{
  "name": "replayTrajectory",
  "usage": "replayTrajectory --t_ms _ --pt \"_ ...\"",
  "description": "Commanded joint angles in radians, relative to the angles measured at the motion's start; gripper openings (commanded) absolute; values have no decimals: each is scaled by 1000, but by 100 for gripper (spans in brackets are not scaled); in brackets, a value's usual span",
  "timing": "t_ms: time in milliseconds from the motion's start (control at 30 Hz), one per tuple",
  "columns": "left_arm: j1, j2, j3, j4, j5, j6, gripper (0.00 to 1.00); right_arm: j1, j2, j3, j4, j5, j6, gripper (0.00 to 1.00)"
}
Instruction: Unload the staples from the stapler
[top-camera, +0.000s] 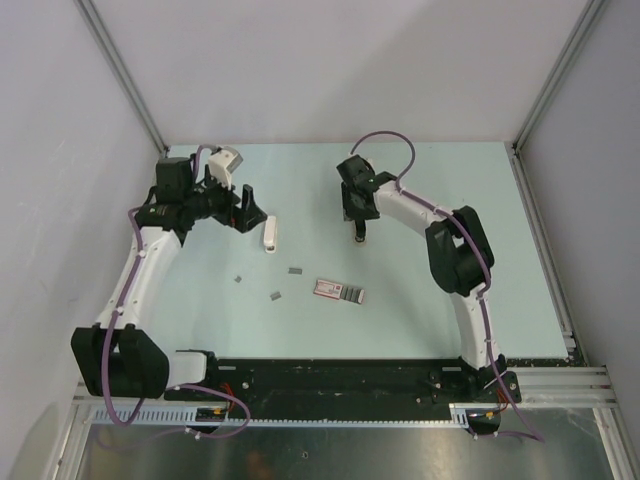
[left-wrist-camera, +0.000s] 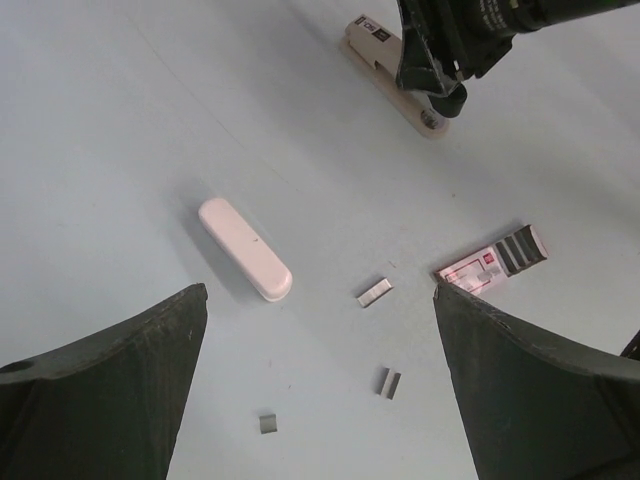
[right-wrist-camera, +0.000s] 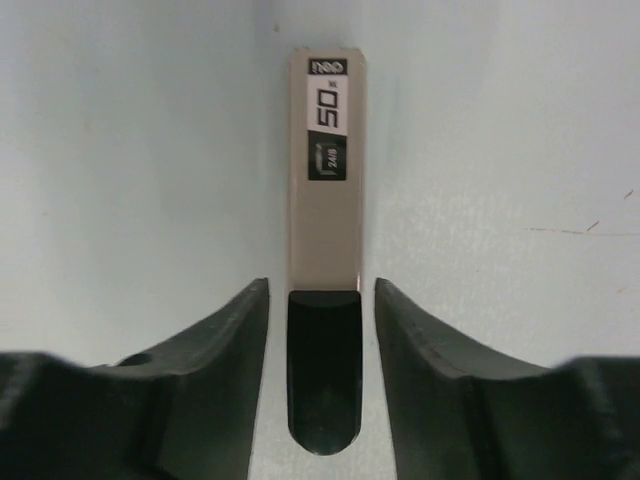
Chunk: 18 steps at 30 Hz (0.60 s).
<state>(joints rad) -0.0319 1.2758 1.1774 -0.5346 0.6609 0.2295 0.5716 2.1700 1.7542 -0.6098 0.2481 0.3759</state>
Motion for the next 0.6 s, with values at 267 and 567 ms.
replayTrajectory --t_ms 267,567 --pt "16 -45 -72 -9 15 98 99 92 -246 -8 63 55 -107 70" --pt "-274 49 -152 -11 -190 421 99 65 -572 -339 220 -44 -56 68"
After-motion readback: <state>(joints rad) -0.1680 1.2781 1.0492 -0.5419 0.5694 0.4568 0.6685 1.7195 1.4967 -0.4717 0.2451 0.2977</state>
